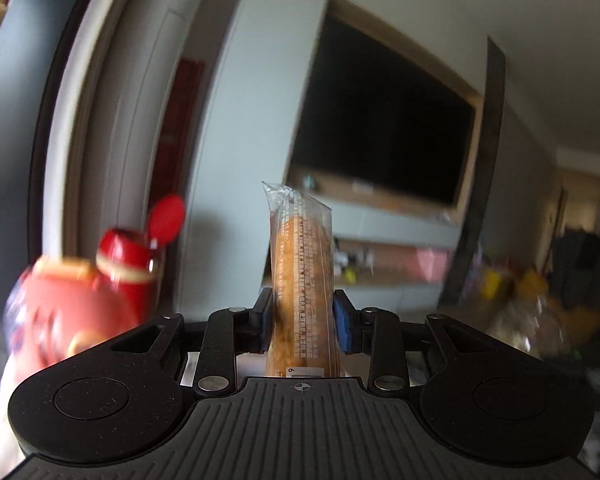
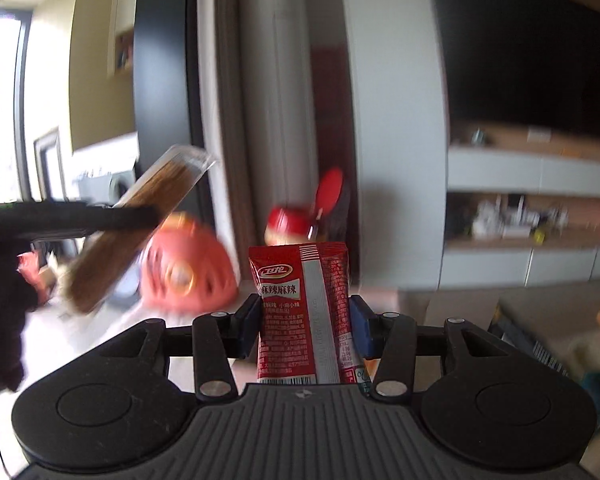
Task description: Organize snacks
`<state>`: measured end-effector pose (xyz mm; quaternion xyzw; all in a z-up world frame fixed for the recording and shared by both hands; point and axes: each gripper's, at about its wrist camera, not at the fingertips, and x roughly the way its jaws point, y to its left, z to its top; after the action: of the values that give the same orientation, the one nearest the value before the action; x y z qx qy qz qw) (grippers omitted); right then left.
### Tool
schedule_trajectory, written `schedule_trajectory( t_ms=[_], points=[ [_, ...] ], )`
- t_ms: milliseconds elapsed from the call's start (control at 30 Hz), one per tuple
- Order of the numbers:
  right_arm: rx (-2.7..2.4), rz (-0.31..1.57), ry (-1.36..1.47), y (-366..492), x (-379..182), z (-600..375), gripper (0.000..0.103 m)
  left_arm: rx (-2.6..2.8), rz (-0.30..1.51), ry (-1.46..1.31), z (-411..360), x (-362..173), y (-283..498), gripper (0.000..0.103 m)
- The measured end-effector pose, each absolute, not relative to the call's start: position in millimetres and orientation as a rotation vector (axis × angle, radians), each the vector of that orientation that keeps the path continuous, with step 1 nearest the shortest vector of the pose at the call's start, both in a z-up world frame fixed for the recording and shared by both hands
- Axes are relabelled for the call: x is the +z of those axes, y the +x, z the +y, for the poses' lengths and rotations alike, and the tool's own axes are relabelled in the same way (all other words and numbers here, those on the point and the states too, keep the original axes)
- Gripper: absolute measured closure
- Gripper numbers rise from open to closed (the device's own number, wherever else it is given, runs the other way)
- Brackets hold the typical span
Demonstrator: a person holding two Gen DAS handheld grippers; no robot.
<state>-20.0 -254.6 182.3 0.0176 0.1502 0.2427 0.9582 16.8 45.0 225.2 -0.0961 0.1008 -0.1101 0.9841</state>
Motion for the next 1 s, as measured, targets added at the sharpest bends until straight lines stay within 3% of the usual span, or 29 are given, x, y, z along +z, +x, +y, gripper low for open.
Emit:
schedule_trajectory(
  t_ms=[167,367,600,767,833,1000],
  points=[
    [0.435,0.285,0.060,2,190,-271,0.057,-0.268,0.294,-0.381,34,192,108,0.068],
    [0.364,0.348,0.034,33,169,-272,0.057,-0.252,0.584,-0.414,30,101,186,0.070],
    [0.393,0.407,0.061,80,161,-255,0.057,-0.226,0.493,-0.438,68,108,143,0.070],
    [0.419,0.420,0.082,128,159,-219,0.054,-0.168,0.525,-0.369,77,109,107,0.070],
    [0.438,0.498,0.116,151,151,-208,0.048,-0.171,0.537,-0.359,80,105,90,0.070],
    [0.443,0.614,0.176,150,117,-202,0.047,-0.155,0.540,-0.239,77,84,45,0.070]
  ],
)
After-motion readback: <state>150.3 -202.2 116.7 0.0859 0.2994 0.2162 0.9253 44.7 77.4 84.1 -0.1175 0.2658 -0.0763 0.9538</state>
